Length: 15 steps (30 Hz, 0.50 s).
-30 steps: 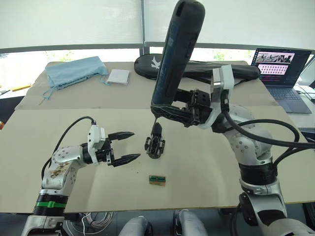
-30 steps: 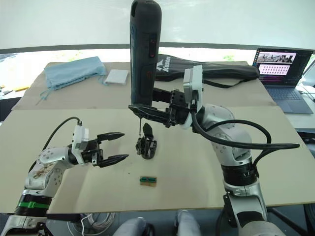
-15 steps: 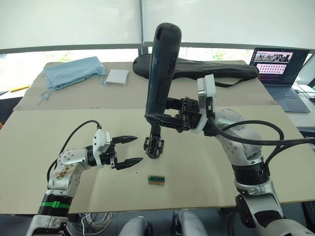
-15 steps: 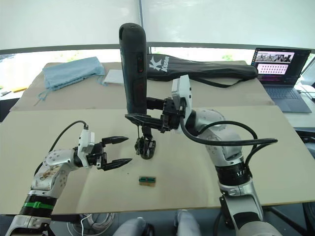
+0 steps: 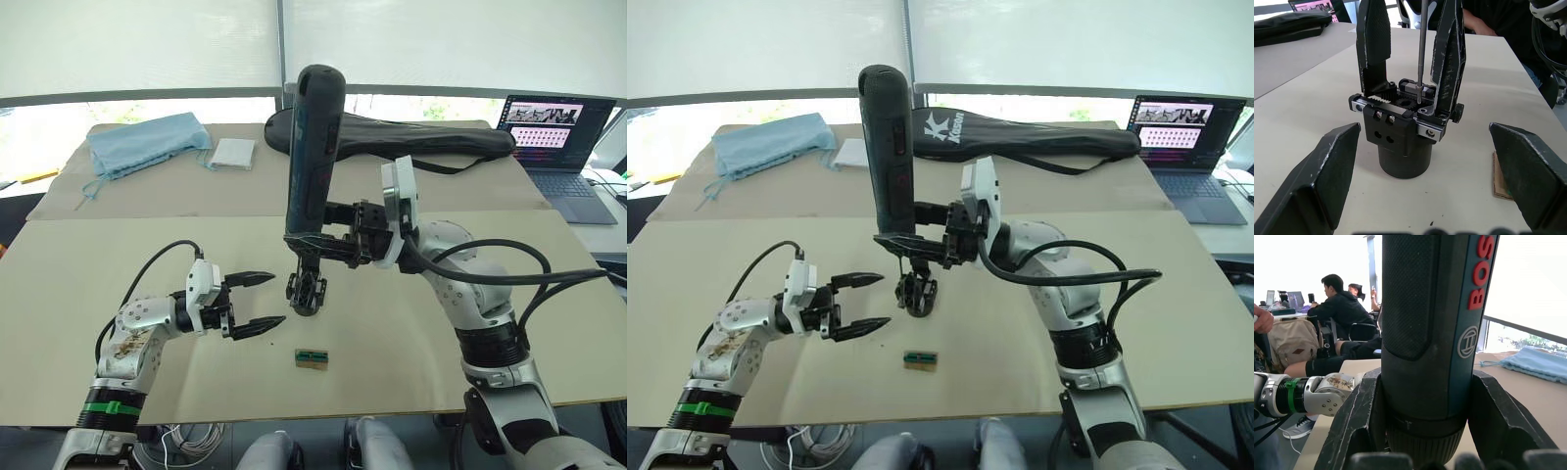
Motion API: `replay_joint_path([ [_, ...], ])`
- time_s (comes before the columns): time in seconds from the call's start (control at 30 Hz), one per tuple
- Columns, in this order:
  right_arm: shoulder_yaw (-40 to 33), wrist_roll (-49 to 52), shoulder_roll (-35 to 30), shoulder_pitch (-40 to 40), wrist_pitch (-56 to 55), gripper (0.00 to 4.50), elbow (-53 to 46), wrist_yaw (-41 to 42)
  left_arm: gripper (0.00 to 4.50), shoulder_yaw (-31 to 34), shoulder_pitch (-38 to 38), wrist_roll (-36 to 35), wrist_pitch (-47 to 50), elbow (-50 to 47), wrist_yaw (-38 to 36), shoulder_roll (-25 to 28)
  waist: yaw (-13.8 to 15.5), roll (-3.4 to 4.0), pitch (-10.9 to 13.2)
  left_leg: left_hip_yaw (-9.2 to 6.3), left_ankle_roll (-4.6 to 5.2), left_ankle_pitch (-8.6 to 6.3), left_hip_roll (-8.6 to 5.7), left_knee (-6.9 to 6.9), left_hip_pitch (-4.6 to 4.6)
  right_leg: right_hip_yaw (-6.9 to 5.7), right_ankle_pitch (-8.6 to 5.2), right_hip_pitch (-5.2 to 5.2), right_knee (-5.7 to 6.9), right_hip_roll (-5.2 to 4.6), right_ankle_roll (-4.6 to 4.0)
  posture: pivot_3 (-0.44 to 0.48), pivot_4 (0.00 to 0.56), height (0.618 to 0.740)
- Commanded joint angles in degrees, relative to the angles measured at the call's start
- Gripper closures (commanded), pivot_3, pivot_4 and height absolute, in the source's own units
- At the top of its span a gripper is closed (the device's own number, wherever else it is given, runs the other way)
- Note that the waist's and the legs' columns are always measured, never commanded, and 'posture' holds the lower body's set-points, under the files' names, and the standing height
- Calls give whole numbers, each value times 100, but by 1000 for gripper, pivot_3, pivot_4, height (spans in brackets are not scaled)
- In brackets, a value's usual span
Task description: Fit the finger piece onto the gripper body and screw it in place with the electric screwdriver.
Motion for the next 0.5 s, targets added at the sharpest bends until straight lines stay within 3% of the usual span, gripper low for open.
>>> replay_joint_path([
  [0.03,-130,68,37,-204,-258,2593,-154,63,0,5,36,24,-104,-77,7,-19,0,0,0,0,0,0,0,0,0,0,0,0,0,0,0,0,150,740],
  [0.5,-105,69,55,-231,-170,2593,-141,85,0,-11,113,12,-82,-180,103,-40,2,0,0,0,0,0,0,0,0,1,0,0,0,-2,0,0,150,740],
])
